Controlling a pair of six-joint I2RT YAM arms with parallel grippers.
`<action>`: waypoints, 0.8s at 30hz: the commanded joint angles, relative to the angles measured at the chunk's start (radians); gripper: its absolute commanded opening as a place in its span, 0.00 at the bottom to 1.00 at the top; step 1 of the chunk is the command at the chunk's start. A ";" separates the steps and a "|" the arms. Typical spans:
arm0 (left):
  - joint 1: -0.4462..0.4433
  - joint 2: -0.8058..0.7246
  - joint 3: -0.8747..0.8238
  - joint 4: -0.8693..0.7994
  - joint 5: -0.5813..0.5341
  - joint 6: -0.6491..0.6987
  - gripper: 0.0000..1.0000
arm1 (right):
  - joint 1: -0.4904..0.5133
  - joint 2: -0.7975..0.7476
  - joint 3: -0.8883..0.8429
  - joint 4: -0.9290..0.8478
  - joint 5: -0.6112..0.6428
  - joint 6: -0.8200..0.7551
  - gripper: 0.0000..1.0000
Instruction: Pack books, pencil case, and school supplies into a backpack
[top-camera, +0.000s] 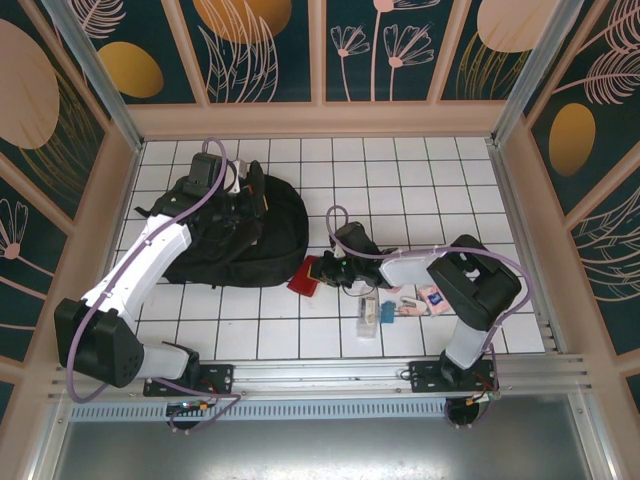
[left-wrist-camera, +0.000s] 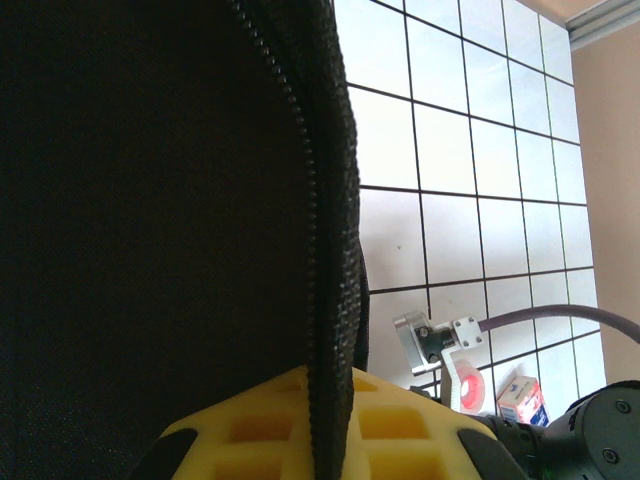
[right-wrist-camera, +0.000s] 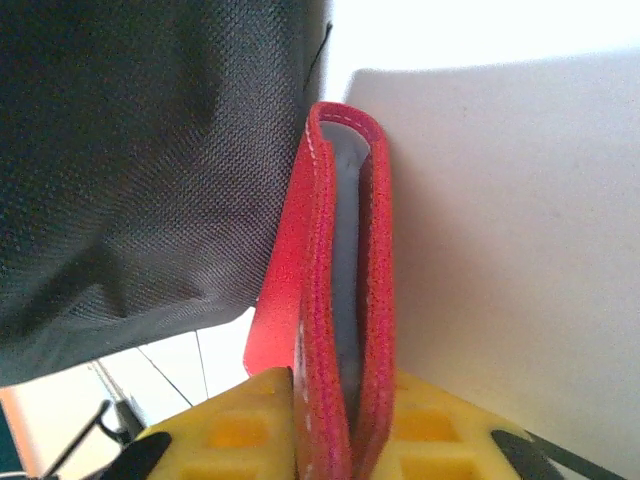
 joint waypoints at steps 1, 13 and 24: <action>-0.007 -0.032 0.043 -0.012 0.024 0.005 0.00 | 0.002 -0.009 0.026 -0.079 0.057 -0.040 0.08; -0.007 -0.052 0.237 -0.220 -0.111 0.117 0.00 | -0.033 -0.391 0.154 -0.477 0.268 -0.252 0.00; -0.008 -0.055 0.261 -0.223 -0.086 0.135 0.00 | -0.061 -0.324 0.403 -0.491 0.213 -0.359 0.00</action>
